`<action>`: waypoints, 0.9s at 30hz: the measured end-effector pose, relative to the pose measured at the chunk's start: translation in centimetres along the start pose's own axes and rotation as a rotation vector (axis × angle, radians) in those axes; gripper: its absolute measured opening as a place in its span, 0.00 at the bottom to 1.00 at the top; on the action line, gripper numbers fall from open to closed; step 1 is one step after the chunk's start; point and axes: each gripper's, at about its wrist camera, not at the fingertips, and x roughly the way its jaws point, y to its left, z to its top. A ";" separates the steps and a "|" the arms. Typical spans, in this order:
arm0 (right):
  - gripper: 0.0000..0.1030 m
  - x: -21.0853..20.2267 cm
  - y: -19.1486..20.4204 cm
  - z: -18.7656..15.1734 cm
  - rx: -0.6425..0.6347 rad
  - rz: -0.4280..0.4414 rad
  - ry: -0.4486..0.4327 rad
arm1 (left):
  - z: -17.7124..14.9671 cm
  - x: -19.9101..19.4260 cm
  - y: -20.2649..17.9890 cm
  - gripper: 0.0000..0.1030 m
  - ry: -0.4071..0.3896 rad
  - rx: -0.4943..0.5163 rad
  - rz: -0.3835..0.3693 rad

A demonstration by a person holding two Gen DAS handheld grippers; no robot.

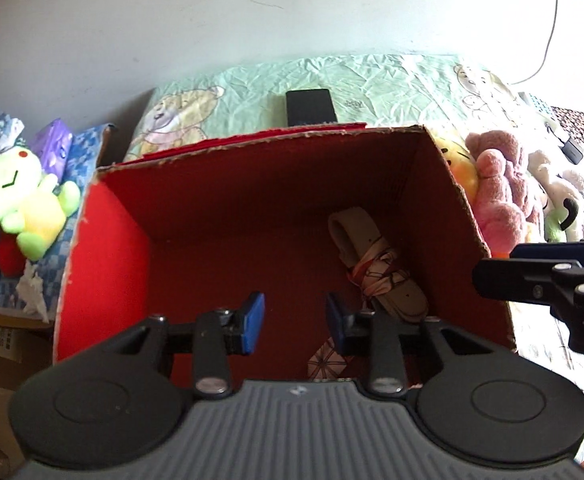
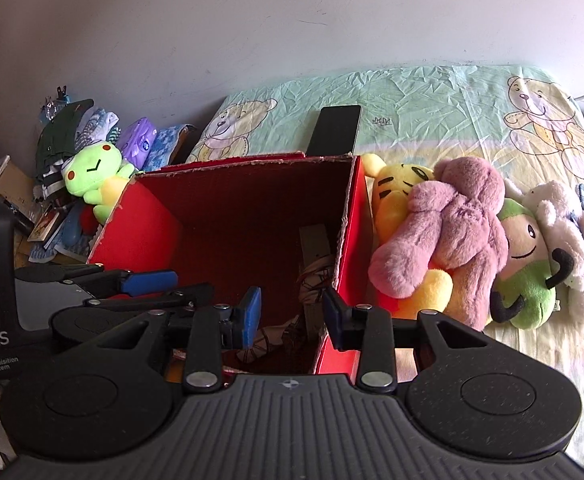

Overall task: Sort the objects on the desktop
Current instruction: 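Withdraw the right gripper from the cardboard box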

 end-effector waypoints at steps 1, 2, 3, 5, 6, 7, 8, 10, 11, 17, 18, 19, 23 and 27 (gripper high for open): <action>0.36 -0.1 0.0 -0.2 -0.005 0.007 0.003 | -0.7 -1.6 0.6 0.32 -0.003 -0.010 0.013; 0.36 -0.3 0.0 -0.5 -0.012 0.014 0.006 | -1.3 -2.5 0.7 0.33 -0.005 -0.021 0.024; 0.36 -0.5 0.1 -0.7 -0.018 0.021 0.008 | -1.6 -2.8 0.7 0.33 -0.007 -0.030 0.034; 0.37 -0.8 0.1 -1.1 -0.029 0.041 0.013 | -2.3 -3.7 0.6 0.35 -0.012 -0.047 0.060; 0.37 -0.9 0.2 -1.3 -0.034 0.049 0.015 | -2.6 -4.0 0.5 0.35 -0.014 -0.054 0.072; 0.37 -1.0 0.3 -1.5 -0.040 0.057 0.016 | -2.9 -4.3 0.4 0.35 -0.015 -0.060 0.081; 0.37 -1.1 0.4 -1.7 -0.046 0.063 0.017 | -3.2 -4.6 0.2 0.36 -0.016 -0.066 0.091; 0.37 -1.3 0.6 -2.1 -0.055 0.074 0.018 | -3.8 -5.2 0.0 0.36 -0.017 -0.081 0.107; 0.37 -1.4 0.7 -2.3 -0.060 0.078 0.017 | -4.1 -5.7 -0.3 0.36 -0.023 -0.089 0.117; 0.38 -1.8 1.2 -3.6 -0.083 0.100 0.019 | -5.6 -7.8 -1.2 0.37 -0.041 -0.114 0.166; 0.38 -1.8 1.2 -3.9 -0.084 0.102 0.019 | -5.9 -8.1 -1.3 0.37 -0.044 -0.114 0.176; 0.39 -1.9 1.3 -4.1 -0.085 0.103 0.017 | -6.1 -8.2 -1.4 0.37 -0.046 -0.115 0.184; 0.43 -1.9 1.4 -4.9 -0.083 0.110 0.012 | -6.9 -8.9 -1.5 0.38 -0.044 -0.133 0.199; 0.46 -1.6 1.2 -5.7 -0.052 0.134 0.024 | -7.6 -9.4 -1.6 0.38 -0.039 -0.142 0.210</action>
